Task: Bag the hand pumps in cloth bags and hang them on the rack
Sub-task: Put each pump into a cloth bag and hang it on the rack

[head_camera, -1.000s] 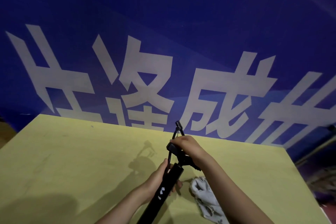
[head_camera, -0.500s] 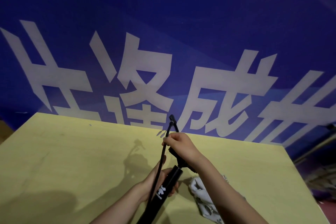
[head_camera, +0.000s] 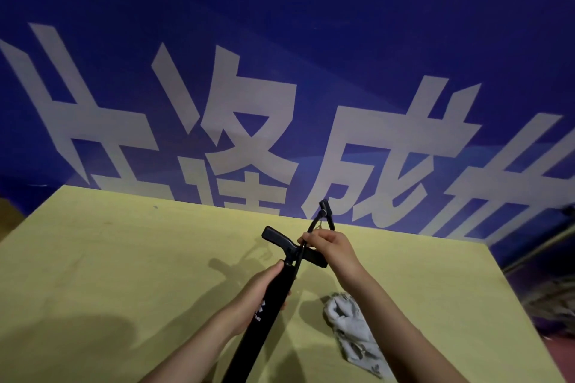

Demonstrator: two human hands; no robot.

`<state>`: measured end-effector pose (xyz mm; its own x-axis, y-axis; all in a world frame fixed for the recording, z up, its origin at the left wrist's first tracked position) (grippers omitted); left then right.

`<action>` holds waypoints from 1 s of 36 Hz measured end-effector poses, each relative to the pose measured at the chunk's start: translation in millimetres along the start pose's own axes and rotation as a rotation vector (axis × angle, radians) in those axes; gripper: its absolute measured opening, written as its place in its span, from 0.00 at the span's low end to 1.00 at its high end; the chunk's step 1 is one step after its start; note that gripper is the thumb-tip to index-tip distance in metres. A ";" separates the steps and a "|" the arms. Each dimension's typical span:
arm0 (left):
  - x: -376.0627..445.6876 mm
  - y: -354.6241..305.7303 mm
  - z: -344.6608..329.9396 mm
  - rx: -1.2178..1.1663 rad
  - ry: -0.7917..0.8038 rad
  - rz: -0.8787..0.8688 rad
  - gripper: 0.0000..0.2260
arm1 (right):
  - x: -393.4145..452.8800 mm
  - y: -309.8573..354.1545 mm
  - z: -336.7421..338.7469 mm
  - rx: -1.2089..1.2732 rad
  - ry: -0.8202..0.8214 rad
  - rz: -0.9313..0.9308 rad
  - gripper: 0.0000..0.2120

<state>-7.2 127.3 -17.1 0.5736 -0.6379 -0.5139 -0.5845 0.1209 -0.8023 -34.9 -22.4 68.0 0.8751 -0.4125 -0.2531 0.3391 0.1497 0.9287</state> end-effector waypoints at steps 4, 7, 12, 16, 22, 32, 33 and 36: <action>-3.5 -6.1 -4.0 0.075 -0.030 -0.054 0.21 | -0.3 2.0 0.0 0.061 -0.004 0.006 0.10; -3.9 -7.1 -6.6 0.070 -0.031 -0.071 0.21 | -1.7 1.7 0.1 0.102 -0.001 0.003 0.10; -7.0 -7.0 -11.1 0.065 -0.008 -0.051 0.20 | -1.7 -2.6 -1.5 0.147 -0.001 -0.028 0.10; -6.8 -6.3 -12.2 0.078 -0.014 -0.021 0.20 | -3.9 -7.2 -2.9 0.167 0.006 -0.051 0.08; -3.8 -25.4 -22.8 0.122 0.012 -0.148 0.16 | -7.3 -13.3 -3.8 0.205 0.012 -0.068 0.09; 2.0 -31.4 -26.9 0.096 -0.091 -0.260 0.10 | -4.3 -41.6 -2.3 0.717 -0.051 -0.230 0.13; 2.3 -28.9 -27.5 0.104 -0.095 -0.265 0.10 | -5.3 -45.1 -3.0 0.748 -0.044 -0.247 0.13; 2.8 -23.8 -30.2 0.156 -0.103 -0.288 0.10 | -5.1 -59.5 -4.2 0.792 -0.041 -0.289 0.11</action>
<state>-9.0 99.7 9.8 0.7619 -0.5835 -0.2810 -0.3000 0.0665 -0.9516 -58.0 -25.5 12.9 0.7726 -0.3725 -0.5141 0.1920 -0.6347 0.7485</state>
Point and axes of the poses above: each hand's wrist, its own x-axis towards the middle knuckle, its own z-axis out of the back of the hand, y = z × x, the point moved 6 cm from there along x, towards the middle knuckle, and after that the axes turned 5 degrees about -x, right-handed, at the moved point
